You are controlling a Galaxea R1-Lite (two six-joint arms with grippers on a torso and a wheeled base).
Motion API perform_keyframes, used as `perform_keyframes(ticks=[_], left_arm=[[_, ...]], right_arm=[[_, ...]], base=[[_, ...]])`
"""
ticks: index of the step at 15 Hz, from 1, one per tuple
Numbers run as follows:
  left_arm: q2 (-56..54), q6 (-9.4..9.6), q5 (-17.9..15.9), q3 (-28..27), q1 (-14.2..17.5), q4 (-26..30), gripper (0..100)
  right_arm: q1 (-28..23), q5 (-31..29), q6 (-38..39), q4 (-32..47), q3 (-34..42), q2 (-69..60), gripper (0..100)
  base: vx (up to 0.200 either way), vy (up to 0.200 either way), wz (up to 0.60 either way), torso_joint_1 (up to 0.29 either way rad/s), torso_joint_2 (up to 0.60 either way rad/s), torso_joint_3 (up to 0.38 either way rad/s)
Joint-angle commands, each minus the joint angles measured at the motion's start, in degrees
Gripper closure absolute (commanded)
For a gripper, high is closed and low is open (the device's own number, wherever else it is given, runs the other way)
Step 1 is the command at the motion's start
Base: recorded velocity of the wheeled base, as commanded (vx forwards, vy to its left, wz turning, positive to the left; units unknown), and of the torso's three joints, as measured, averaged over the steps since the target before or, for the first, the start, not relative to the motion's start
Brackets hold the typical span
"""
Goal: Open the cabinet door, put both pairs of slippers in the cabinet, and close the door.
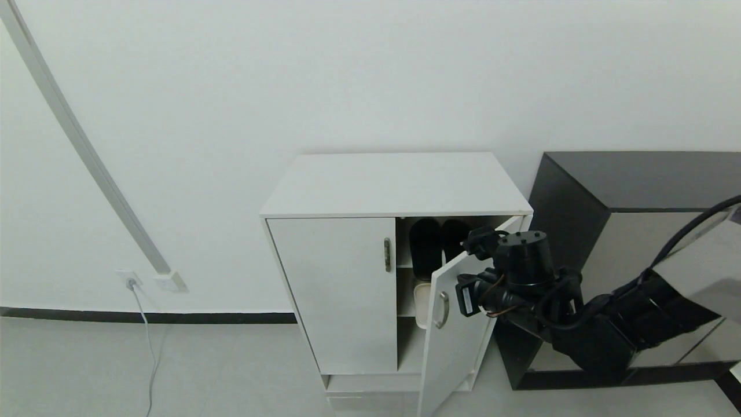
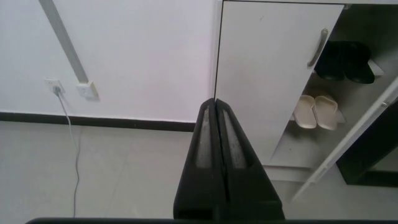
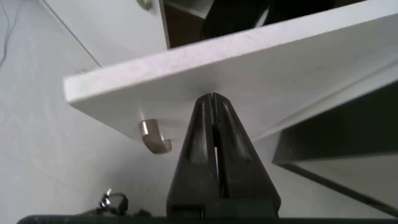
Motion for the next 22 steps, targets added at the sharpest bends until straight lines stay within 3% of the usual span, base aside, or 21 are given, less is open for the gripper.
perform_keyframes(ticks=[1,13,19,22], left_arm=[[0.07,0.06,0.01,0.01,0.02,0.02,100],[0.07,0.06,0.01,0.01,0.02,0.02,100],[0.07,0.06,0.01,0.01,0.02,0.02,100],[0.07,0.06,0.01,0.01,0.02,0.02,100]], right_arm=[[0.00,-0.12,0.99,-1.28,-2.18,4.41,100],[-2.20,-0.74,2.40,-17.89,-10.36,17.86,100],[-4.31,-1.44,2.57,-19.30,-14.05,19.97,100],[-5.10,-1.44,2.57,-23.96,-16.95,22.43,100]], base=[[0.000,0.000,0.00,0.000,0.00,0.000],[0.000,0.000,0.00,0.000,0.00,0.000],[0.000,0.000,0.00,0.000,0.00,0.000],[0.000,0.000,0.00,0.000,0.00,0.000]])
